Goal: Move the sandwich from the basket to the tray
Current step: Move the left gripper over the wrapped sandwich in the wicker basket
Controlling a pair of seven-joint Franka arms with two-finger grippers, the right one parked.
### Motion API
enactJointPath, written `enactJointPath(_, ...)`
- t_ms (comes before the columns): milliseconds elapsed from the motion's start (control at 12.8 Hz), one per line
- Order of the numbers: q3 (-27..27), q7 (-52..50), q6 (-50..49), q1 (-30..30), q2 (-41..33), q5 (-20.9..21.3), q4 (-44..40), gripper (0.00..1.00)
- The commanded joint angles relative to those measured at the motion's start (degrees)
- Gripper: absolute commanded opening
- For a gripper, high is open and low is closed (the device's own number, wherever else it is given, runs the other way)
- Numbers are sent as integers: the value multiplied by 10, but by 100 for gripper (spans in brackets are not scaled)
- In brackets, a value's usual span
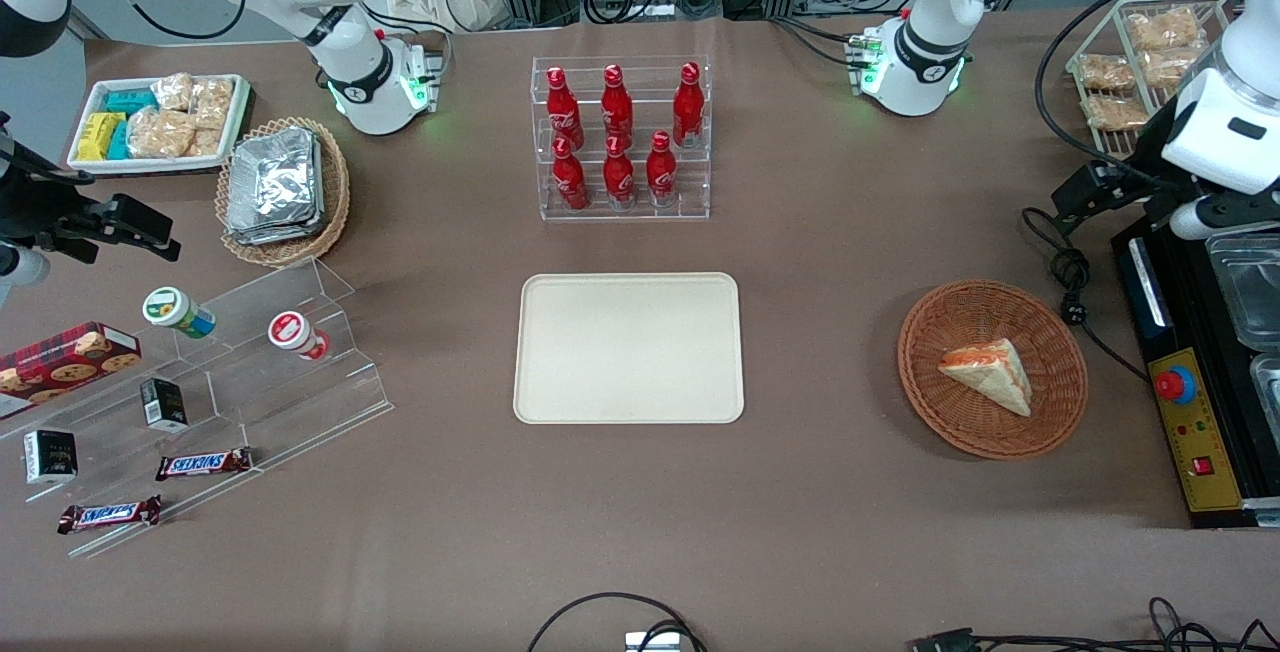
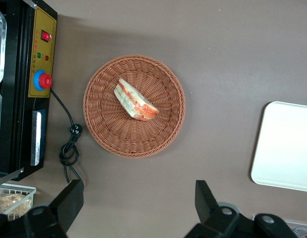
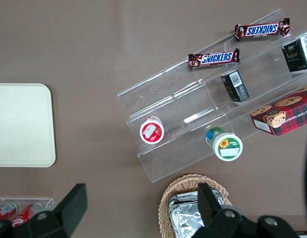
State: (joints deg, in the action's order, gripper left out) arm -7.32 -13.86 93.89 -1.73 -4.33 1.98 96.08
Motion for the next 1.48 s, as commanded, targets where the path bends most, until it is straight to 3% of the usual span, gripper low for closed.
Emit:
enactJointPath(0, -3, -37, 16, -10, 14, 9, 15, 100)
enactJointPath(623, 17, -363, 139, -3, 164, 15, 17, 100)
enactJointPath(701, 18, -381, 149, -6, 184, 17, 17, 100)
enactJointPath(935, 18, -400, 185, -8, 237, 80, 20, 100)
enactJointPath(1403, 19, -453, 226, -7, 264, 83, 62, 100)
